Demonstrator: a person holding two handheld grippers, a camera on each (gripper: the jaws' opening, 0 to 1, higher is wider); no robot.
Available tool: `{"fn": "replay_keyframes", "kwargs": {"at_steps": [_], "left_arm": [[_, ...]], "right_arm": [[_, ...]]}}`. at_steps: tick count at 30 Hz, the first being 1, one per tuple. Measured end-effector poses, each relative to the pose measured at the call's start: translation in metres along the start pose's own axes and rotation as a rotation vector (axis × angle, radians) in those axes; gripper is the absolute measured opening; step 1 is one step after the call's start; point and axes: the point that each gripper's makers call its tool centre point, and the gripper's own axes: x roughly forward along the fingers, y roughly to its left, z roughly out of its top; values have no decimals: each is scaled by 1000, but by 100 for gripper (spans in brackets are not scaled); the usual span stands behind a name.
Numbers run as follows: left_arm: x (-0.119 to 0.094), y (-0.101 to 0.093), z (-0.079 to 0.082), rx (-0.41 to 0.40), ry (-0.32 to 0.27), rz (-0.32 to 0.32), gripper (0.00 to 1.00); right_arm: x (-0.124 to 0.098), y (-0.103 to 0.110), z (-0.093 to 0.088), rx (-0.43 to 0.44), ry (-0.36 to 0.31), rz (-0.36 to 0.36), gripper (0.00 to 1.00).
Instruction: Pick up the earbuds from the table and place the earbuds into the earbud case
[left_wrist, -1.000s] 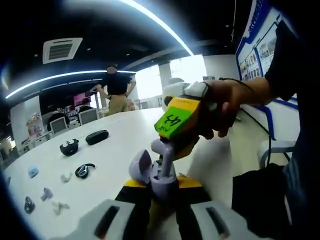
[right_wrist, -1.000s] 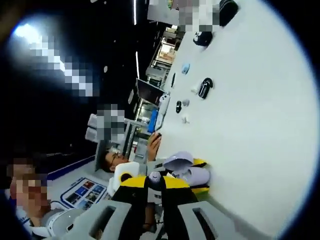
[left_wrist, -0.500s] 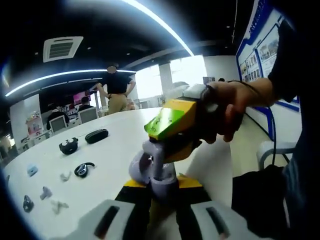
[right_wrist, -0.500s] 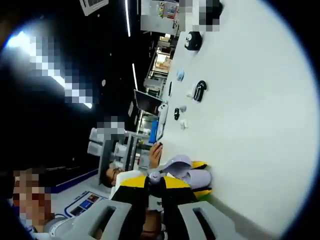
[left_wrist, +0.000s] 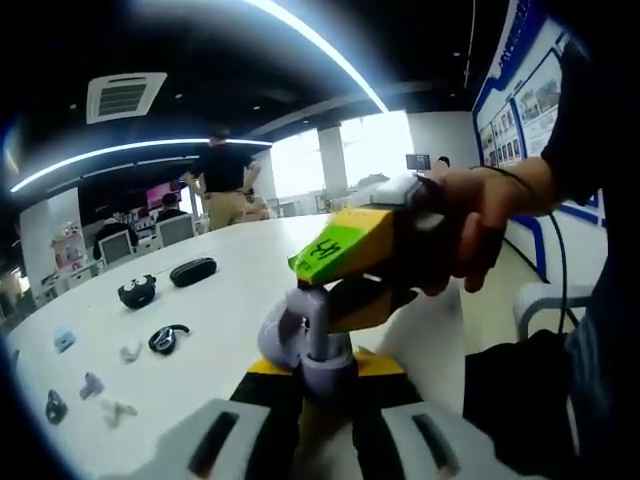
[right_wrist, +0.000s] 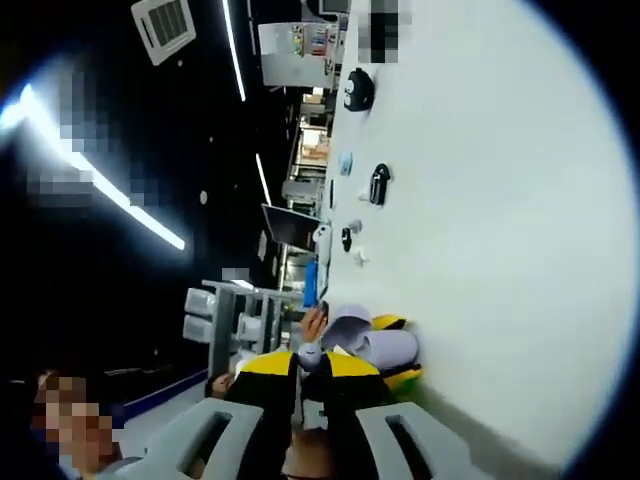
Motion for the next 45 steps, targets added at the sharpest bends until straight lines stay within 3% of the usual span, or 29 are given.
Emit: {"fn": "replay_keyframes", "kwargs": {"at_steps": [9, 20, 27, 45], "left_arm": [[0, 0, 0, -4, 1, -1, 19], [1, -1, 0, -11, 3, -3, 19], [1, -1, 0, -10, 3, -3, 19], [1, 0, 0, -13, 3, -3, 20]], "right_arm": [[0, 1, 1, -8, -47, -6, 10], [-8, 0, 1, -35, -84, -65, 10], [-3, 2, -1, 12, -108, -45, 10], [-7, -5, -6, 25, -159, -48, 10]]}}
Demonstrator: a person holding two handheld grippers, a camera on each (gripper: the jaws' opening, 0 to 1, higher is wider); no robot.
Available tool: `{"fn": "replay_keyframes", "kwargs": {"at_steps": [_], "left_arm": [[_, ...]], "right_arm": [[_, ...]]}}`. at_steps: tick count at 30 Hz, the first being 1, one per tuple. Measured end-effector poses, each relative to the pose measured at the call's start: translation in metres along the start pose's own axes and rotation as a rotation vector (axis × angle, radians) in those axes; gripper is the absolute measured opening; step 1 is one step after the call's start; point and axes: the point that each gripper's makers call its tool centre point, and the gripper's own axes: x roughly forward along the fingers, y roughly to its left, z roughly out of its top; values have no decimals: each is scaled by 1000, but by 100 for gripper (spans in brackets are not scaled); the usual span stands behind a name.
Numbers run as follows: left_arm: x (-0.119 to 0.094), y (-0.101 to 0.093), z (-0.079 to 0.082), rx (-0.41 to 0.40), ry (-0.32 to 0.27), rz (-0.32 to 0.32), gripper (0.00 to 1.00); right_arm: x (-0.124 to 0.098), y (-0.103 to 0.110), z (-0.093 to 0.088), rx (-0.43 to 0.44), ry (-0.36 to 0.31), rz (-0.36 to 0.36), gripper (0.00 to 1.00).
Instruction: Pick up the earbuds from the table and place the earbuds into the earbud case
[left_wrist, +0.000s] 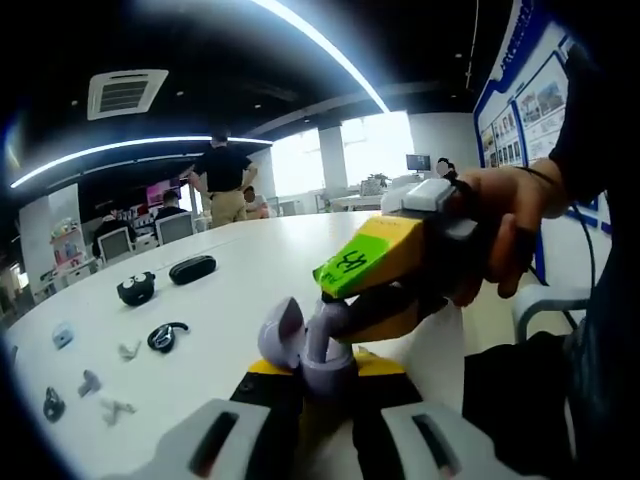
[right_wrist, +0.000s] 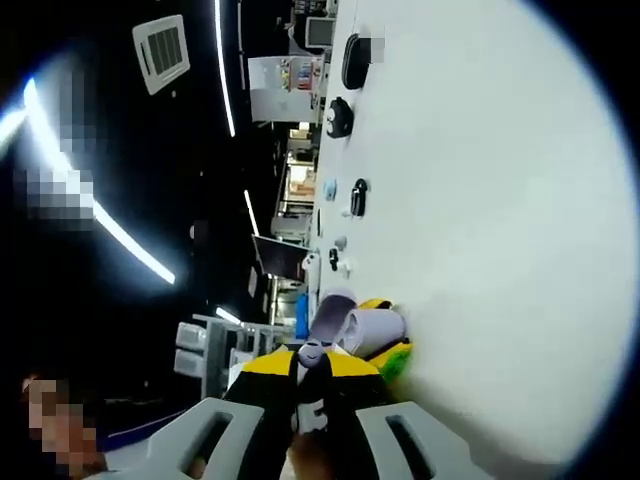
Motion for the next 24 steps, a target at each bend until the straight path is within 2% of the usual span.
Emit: {"fn": "replay_keyframes", "kwargs": {"at_steps": [8, 17, 22, 24], "left_arm": [[0, 0, 0, 0, 0, 0, 20], [0, 0, 0, 11, 2, 4, 20], [0, 0, 0, 22, 1, 8, 20], [0, 0, 0, 25, 1, 8, 20]], "right_arm": [[-2, -3, 2, 37, -10, -19, 9], [-3, -6, 4, 156, -36, -53, 9], [-2, -6, 4, 178, -32, -81, 10], [-2, -7, 0, 168, -9, -98, 10]]}}
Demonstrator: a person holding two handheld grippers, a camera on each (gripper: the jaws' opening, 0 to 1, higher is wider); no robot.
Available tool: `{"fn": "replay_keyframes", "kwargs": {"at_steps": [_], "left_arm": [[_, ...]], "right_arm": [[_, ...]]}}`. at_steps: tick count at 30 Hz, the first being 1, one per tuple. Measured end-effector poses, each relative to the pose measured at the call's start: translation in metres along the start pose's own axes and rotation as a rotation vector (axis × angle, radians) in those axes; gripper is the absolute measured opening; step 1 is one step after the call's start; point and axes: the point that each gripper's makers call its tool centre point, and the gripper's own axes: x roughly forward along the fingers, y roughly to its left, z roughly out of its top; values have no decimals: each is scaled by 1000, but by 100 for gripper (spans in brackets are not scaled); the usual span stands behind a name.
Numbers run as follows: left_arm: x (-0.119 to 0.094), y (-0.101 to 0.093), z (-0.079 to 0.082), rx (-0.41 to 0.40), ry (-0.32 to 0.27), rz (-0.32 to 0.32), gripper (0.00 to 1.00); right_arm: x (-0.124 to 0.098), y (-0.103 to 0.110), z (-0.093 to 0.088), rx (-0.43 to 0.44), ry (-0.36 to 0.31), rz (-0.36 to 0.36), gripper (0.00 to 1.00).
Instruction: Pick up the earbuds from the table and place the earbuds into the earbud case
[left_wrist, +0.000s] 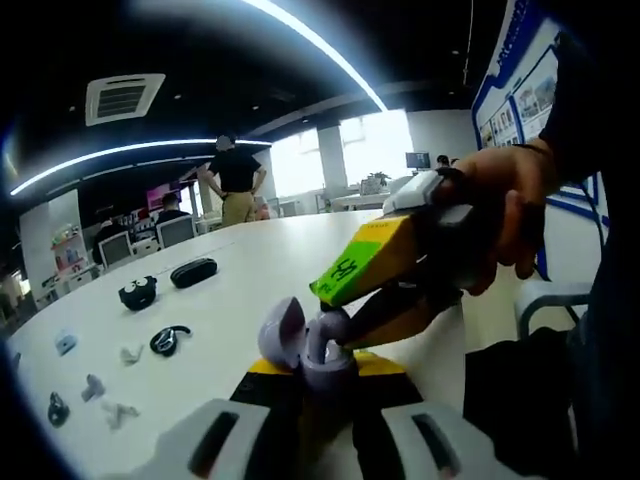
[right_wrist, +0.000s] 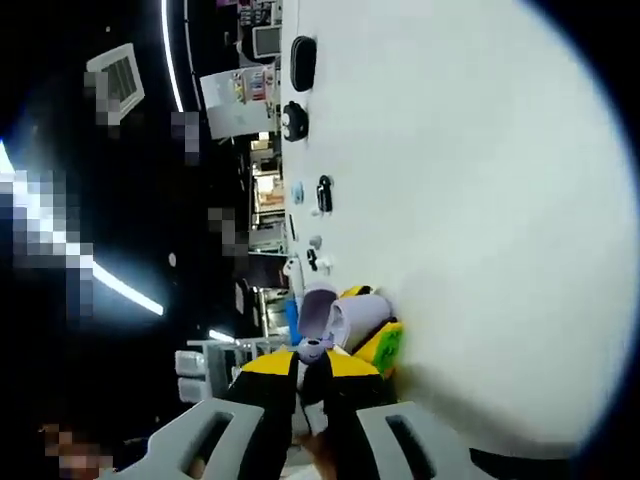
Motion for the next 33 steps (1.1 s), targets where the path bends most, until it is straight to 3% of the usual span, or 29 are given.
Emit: {"fn": "replay_keyframes", "kwargs": {"at_steps": [1, 9, 15, 19, 23, 28, 33], "left_arm": [[1, 2, 0, 0, 2, 7, 20], [5, 0, -1, -2, -2, -2, 20], [4, 0, -1, -12, 1, -5, 20], [4, 0, -1, -21, 4, -7, 20], [2, 0, -2, -40, 11, -14, 20], [1, 0, -2, -55, 21, -19, 20], [0, 0, -2, -60, 42, -27, 20]], "right_arm": [[0, -2, -6, -23, 31, -10, 11], [3, 8, -13, 8, 29, 23, 13], [-6, 20, -1, -76, 2, 42, 13], [-13, 25, 9, -227, 4, 32, 12], [-18, 27, 24, -437, 3, 6, 12], [-17, 19, 39, -768, 2, -85, 15], [-7, 12, 39, -938, 24, -123, 18]]}}
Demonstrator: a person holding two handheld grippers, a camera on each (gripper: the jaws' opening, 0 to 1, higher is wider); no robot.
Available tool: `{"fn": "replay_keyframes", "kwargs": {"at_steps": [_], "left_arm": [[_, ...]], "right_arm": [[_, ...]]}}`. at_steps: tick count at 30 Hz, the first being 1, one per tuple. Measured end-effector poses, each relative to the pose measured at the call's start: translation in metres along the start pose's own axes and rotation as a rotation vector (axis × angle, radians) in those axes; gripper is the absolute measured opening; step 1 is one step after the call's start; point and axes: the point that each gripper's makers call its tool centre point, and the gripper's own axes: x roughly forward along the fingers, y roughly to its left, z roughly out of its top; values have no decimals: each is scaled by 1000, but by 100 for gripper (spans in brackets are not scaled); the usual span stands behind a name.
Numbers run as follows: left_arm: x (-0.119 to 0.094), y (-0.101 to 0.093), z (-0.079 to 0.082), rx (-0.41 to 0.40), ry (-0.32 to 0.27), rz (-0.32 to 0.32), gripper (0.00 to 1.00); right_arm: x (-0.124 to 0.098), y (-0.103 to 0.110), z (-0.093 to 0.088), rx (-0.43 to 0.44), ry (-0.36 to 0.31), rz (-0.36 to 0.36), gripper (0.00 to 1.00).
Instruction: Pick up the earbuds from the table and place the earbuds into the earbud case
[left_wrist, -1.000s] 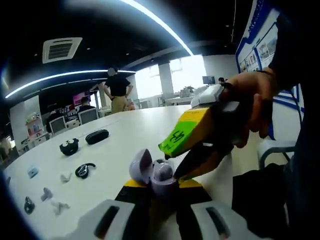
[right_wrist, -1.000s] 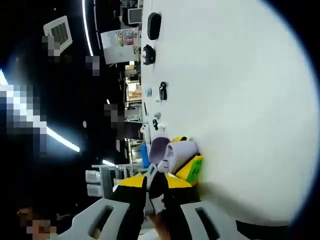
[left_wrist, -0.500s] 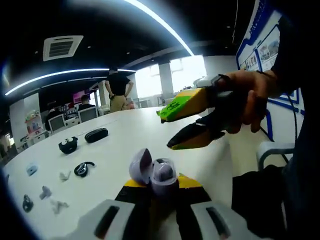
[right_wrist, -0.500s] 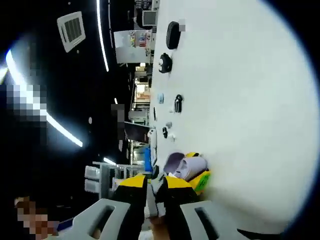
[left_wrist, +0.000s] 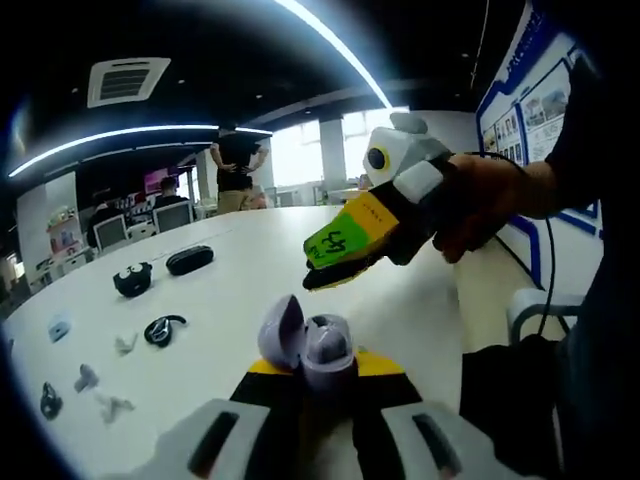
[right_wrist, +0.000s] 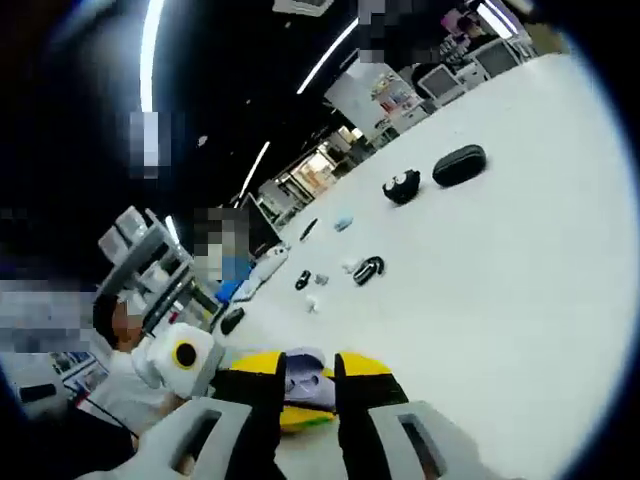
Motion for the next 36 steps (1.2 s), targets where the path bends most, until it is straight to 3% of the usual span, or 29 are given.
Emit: {"fn": "replay_keyframes", "kwargs": {"at_steps": [4, 9, 21, 32, 36], "left_arm": [[0, 0, 0, -10, 15, -7, 20], [0, 0, -1, -18, 26, -8, 20], [0, 0, 0, -12, 45, -12, 20], [2, 0, -1, -41, 95, -25, 22], [2, 1, -2, -67, 110, -28, 24]], "right_arm": [[8, 1, -3, -86, 16, -2, 18], [13, 1, -7, -130, 30, 5, 17], [15, -5, -14, -142, 54, 7, 12], [14, 4, -14, -439, 92, -58, 13], [16, 6, -15, -485, 103, -67, 13]]}}
